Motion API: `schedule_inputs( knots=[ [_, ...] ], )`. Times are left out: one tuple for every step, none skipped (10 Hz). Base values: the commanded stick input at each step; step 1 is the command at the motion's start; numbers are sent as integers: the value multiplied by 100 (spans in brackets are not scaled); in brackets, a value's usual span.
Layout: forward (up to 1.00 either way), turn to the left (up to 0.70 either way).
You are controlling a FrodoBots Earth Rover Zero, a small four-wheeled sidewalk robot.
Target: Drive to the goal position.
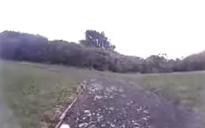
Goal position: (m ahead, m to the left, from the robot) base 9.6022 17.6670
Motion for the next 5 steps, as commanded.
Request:
schedule_inputs(
  knots=[
    [70, 0],
    [70, 0],
    [70, 0],
    [70, 0],
    [70, 0]
  ],
)
